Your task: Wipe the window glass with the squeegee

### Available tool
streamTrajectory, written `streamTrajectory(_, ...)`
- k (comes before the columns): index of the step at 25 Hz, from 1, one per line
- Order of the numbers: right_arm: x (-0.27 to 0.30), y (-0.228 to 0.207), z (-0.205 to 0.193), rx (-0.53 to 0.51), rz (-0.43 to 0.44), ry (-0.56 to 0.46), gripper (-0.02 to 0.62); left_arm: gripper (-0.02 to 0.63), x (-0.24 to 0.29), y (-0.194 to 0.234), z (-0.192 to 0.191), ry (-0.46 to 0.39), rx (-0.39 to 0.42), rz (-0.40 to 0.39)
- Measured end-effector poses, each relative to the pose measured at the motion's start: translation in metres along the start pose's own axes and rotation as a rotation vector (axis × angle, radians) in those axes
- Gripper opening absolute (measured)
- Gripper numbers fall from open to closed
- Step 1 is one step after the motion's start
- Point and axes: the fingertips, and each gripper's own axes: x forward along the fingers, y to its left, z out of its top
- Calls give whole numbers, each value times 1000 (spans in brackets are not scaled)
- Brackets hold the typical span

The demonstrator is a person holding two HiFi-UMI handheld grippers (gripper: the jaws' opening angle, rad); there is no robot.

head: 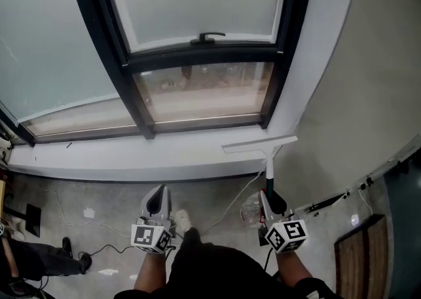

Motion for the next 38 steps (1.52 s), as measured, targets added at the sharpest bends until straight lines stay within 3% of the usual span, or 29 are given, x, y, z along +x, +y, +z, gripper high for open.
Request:
streamTrajectory(7,96,24,22,-29,-11,-25,94,-2,76,66,21,-22,33,-57)
streamTrajectory(17,243,72,44,-65,-16,-54,92,-2,155,181,56,-17,114,-80)
streamTrajectory(22,286,90,46,-76,-4,-30,94,-2,174,218,68,-49,77,-69)
streamTrajectory(29,325,79,64,-102,-11,-18,94,-2,199,238,57,-42,22,-48)
streamTrajectory(38,372,27,100,-119,39,-59,93,-2,274,220,71,-70,75,-19)
